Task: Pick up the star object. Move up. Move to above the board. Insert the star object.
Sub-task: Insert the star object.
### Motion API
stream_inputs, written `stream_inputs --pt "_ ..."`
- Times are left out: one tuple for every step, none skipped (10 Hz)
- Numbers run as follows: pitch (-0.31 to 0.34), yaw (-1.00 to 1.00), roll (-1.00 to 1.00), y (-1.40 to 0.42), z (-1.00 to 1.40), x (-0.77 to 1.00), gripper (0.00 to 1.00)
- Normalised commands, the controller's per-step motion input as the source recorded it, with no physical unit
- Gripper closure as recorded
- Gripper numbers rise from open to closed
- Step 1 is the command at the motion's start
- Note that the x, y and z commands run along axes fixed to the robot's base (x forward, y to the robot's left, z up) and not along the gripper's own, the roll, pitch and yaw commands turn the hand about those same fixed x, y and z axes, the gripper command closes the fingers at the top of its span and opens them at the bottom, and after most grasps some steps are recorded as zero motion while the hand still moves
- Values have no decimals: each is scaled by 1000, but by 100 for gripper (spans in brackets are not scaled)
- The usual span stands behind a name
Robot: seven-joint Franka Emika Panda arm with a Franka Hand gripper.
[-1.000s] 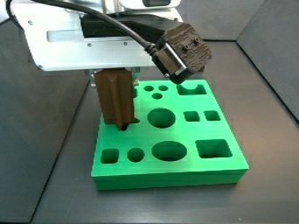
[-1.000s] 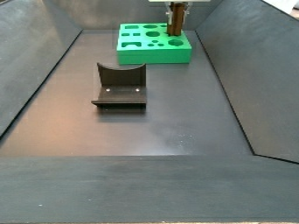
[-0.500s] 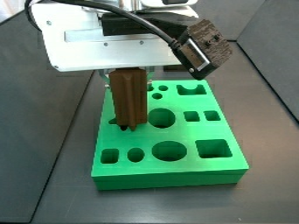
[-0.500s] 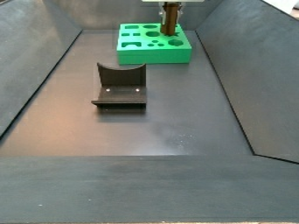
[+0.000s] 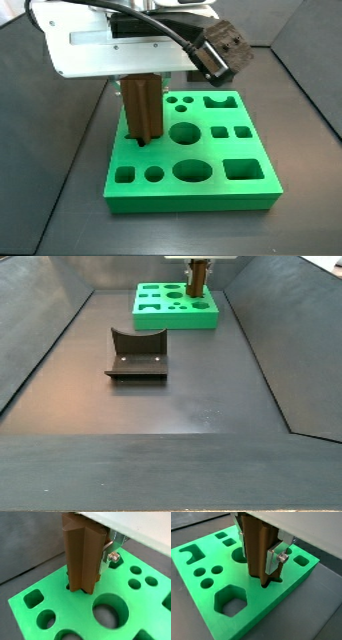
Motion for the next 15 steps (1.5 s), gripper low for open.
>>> stream_inputs --pt "0 0 0 0 -20 -31 100" --pt "0 -140 0 0 -94 -146 100" --pt "0 -469 0 0 -203 -243 100" --pt "0 -331 17 0 -11 -149 100" --pt "0 0 0 17 0 -20 100" --pt "0 0 10 0 -9 0 100" --pt "-69 0 129 -34 -423 -20 100" --pt "-154 0 279 -106 -689 -26 100" --pt "-169 0 281 -103 -669 0 100" --pt "-164 0 299 -94 -643 0 100" --pt "-167 0 311 -91 -620 0 100" --pt "-176 0 327 -94 -586 0 100" --pt "-234 0 296 -229 -546 -77 100" --pt "-401 0 239 -194 -346 -274 100" --pt "-411 0 217 -197 -366 -329 100"
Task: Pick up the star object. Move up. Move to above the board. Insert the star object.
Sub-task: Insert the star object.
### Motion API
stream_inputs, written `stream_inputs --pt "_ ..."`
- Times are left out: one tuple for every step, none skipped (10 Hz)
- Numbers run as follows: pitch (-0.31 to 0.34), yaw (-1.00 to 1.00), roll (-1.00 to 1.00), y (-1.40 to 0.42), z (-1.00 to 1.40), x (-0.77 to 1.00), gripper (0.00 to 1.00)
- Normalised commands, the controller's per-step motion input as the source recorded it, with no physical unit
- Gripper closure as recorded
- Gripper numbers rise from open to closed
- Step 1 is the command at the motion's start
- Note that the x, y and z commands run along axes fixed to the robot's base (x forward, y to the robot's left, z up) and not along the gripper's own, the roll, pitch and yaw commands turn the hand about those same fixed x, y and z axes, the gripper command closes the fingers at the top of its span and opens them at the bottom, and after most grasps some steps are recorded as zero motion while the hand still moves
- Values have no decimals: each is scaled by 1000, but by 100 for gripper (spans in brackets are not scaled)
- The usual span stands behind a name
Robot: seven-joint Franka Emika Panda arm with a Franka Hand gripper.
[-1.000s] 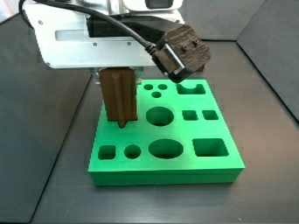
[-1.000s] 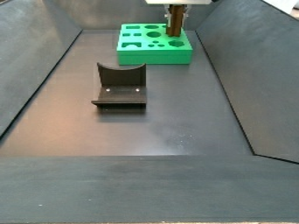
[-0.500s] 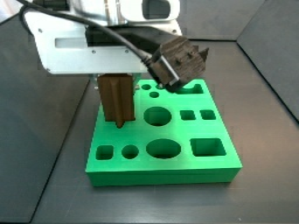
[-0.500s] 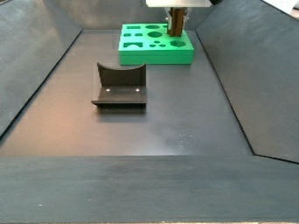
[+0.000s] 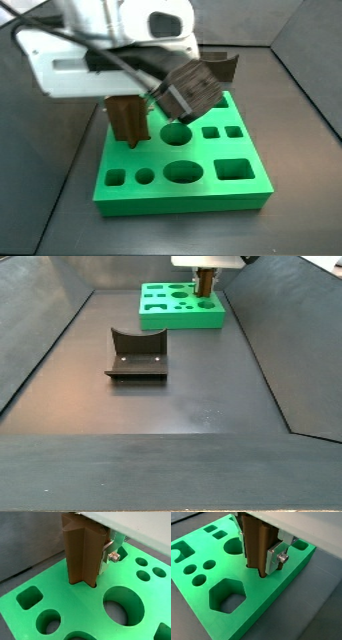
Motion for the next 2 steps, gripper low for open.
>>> stream_inputs --pt "-259 0 64 -17 -143 -197 100" --pt "0 0 0 0 0 0 100"
